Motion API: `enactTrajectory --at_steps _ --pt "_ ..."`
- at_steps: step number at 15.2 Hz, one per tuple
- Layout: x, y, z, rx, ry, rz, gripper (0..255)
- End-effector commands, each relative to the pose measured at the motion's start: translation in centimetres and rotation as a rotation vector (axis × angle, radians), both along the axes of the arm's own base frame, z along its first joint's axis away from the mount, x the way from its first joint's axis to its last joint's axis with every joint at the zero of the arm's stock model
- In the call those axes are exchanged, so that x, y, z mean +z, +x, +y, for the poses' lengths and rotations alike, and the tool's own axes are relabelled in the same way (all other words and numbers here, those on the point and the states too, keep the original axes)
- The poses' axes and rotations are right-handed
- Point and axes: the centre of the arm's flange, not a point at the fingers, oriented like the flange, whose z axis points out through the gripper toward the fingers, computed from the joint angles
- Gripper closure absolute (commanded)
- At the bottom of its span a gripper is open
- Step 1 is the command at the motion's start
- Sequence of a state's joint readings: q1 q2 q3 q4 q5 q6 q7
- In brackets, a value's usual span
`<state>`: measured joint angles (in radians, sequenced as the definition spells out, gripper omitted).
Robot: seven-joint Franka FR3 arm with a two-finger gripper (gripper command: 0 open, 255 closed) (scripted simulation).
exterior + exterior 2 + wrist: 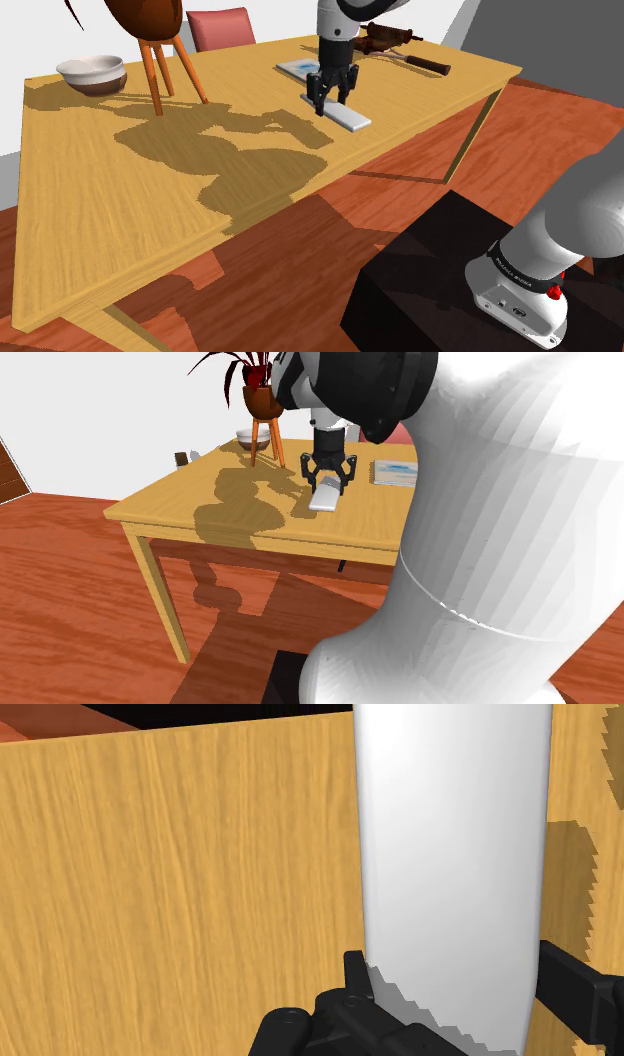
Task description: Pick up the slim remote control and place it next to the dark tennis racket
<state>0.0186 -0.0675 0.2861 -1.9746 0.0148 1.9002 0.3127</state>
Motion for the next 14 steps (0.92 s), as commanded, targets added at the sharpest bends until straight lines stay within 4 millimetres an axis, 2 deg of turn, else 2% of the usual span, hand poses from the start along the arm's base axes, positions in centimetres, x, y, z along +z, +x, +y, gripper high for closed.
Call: enactTrajectory --at_steps 1,11,12,14 --pt "1.1 -0.1 0.0 0.0 0.0 0.0 255" --pt "6.4 -0.1 0.0 0.0 0.0 0.0 255" --pt "6.4 -0.1 0.0 0.0 0.0 0.0 255" --pt "6.4 0.0 -2.7 0.0 0.0 0.0 255"
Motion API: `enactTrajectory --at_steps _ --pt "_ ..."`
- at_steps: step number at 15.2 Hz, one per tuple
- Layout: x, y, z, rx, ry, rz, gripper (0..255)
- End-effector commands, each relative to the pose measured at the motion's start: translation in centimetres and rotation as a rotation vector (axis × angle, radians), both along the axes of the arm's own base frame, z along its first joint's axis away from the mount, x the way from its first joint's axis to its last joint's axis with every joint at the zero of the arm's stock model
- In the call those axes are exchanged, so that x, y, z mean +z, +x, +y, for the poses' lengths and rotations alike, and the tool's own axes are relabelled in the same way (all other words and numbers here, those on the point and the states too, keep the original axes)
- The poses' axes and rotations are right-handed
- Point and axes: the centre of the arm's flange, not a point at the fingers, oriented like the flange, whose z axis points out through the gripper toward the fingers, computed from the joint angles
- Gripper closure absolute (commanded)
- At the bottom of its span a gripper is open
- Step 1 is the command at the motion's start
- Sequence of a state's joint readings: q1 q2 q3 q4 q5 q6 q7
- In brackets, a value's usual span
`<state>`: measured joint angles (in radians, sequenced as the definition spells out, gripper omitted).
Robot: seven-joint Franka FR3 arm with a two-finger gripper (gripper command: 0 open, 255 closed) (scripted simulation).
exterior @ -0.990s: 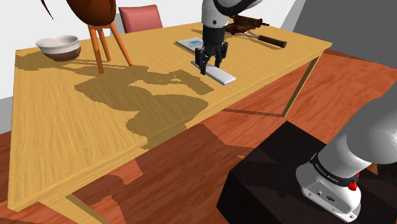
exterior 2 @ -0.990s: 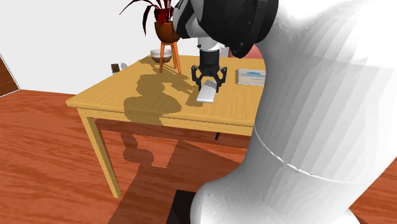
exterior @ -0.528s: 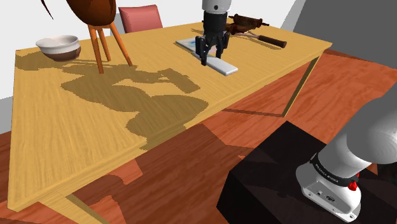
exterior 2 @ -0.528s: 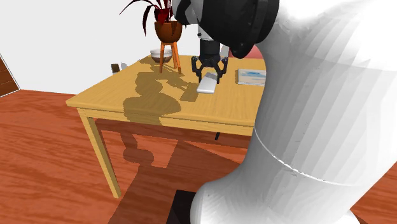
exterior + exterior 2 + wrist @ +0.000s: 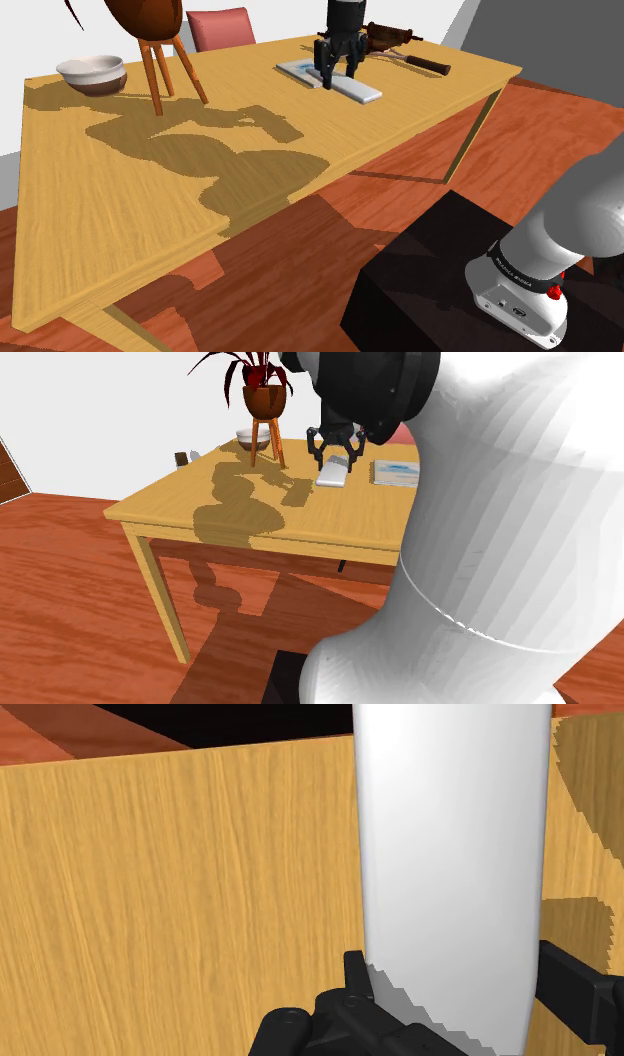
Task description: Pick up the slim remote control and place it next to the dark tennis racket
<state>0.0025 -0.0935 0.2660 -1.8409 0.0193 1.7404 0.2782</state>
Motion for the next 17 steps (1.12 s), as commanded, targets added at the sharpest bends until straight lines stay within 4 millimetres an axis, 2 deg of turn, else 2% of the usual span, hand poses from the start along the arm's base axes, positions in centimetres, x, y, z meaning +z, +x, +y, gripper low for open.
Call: enactTrajectory --at_steps 1,17 --pt "0.1 0.1 -2.3 0.001 0.0 0.0 255" --pt "0.2 0.7 -23.4 0.001 0.0 0.0 255"
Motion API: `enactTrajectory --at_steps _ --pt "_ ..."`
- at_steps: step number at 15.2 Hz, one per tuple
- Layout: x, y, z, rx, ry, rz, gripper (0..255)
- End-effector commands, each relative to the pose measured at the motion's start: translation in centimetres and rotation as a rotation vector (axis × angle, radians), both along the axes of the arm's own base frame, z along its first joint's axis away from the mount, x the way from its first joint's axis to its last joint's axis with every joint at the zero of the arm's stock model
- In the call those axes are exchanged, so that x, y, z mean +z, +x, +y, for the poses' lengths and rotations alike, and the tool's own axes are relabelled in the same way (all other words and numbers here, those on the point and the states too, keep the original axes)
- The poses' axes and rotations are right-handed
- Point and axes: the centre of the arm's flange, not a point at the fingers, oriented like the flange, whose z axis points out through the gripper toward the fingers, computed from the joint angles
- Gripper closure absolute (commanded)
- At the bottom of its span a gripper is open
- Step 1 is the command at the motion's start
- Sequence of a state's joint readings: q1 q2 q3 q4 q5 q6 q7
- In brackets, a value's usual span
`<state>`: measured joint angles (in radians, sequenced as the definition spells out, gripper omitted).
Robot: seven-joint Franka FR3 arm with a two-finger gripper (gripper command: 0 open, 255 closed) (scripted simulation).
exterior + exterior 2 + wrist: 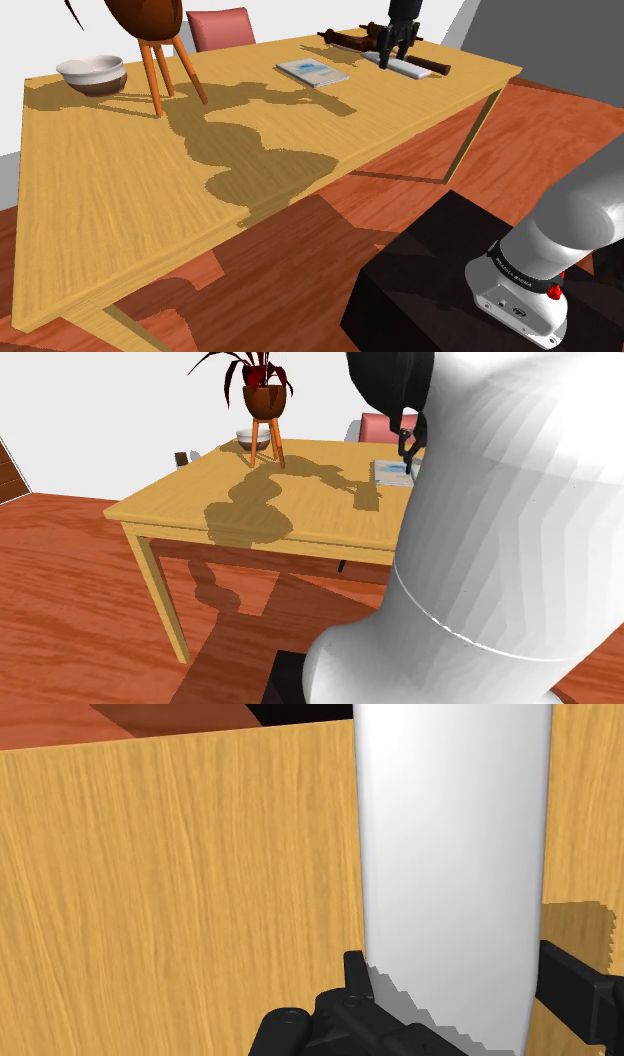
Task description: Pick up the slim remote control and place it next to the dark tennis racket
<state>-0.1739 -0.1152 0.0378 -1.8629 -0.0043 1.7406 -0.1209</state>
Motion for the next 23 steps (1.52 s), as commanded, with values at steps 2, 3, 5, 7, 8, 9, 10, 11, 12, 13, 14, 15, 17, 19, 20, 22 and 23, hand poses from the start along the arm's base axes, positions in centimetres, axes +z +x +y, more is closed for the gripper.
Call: enactTrajectory --at_steps 2,3,5,7,8,9,10,11,12,13,14,15,17,19,20,22,23 --pt "-0.1 0.0 -4.2 0.001 0.0 0.0 255" --pt "-0.1 0.0 -5.5 0.001 0.0 0.0 255" --pt "-0.1 0.1 -8.1 0.001 0.0 0.0 255" --pt "-0.1 0.2 -10.7 0.001 0.0 0.0 255" --pt "-0.1 0.2 -12.1 0.001 0.0 0.0 255" --pt "0.0 0.3 -13.4 0.001 0.0 0.0 255" --pt "0.0 0.3 -14.7 0.001 0.0 0.0 255" --pt "0.0 0.3 -16.2 0.001 0.0 0.0 255" --pt "-0.6 0.3 -16.2 0.001 0.0 0.0 255" --pt "-1.1 0.3 -16.2 0.001 0.0 0.0 255" --pt "-1.6 0.3 -16.2 0.001 0.0 0.0 255" --pt "-2.1 0.3 -16.2 0.001 0.0 0.0 255" --pt "-3.2 0.3 -16.2 0.001 0.0 0.0 255" --pt "-4.3 0.3 -16.2 0.001 0.0 0.0 255" --pt "-4.8 0.3 -16.2 0.001 0.0 0.0 255" --pt "-5.8 0.3 -16.2 0.001 0.0 0.0 255" --pt "-6.4 0.3 -16.2 0.001 0.0 0.0 255"
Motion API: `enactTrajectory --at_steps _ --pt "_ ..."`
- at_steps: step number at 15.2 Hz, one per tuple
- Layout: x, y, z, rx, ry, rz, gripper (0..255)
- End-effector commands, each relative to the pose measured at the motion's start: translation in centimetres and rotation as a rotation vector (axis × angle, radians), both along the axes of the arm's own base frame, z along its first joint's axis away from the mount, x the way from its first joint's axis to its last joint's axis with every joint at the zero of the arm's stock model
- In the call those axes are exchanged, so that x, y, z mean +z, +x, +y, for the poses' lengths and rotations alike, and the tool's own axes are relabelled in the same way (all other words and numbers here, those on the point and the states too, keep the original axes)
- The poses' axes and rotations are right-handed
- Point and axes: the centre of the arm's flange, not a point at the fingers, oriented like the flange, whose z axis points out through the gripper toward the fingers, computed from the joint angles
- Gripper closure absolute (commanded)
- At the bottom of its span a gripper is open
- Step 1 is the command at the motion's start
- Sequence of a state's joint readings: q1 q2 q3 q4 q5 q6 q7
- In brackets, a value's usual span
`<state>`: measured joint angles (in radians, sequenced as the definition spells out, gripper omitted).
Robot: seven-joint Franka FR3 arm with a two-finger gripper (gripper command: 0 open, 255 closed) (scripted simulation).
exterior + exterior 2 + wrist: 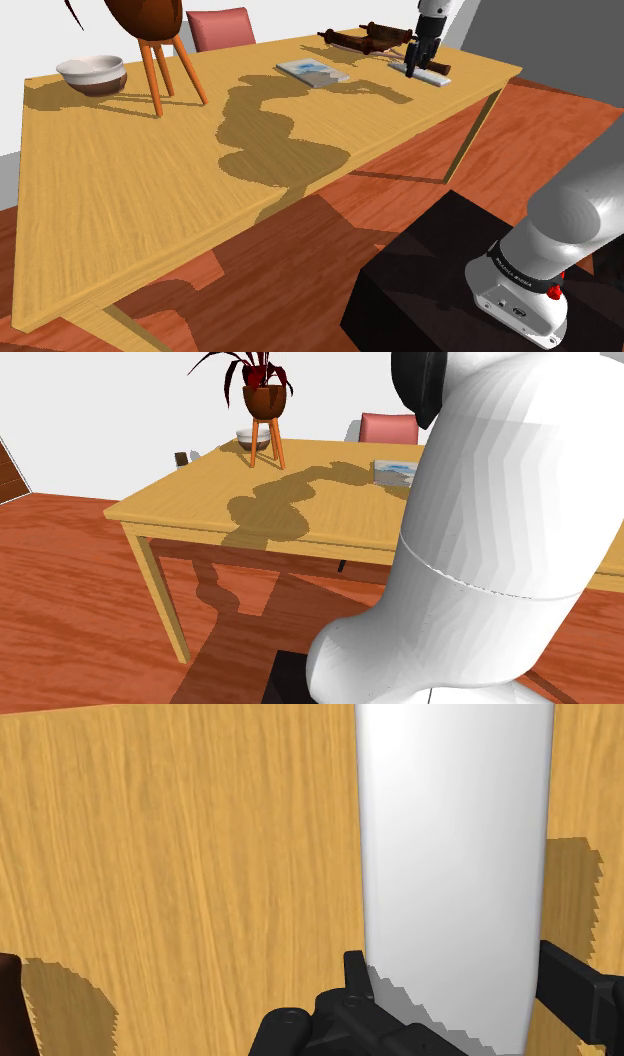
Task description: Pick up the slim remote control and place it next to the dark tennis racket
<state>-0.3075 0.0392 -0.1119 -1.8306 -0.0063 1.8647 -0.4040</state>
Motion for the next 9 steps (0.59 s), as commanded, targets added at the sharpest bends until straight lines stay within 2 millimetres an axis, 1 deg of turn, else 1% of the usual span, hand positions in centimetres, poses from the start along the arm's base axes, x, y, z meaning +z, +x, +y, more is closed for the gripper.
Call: enactTrajectory --at_steps 1,8,9 --pt "-1.0 0.0 0.0 0.0 0.0 -0.001 255" --pt "-4.7 0.0 0.0 0.0 0.0 -0.001 255" --pt "-4.7 0.0 0.0 0.0 0.0 -0.001 255"
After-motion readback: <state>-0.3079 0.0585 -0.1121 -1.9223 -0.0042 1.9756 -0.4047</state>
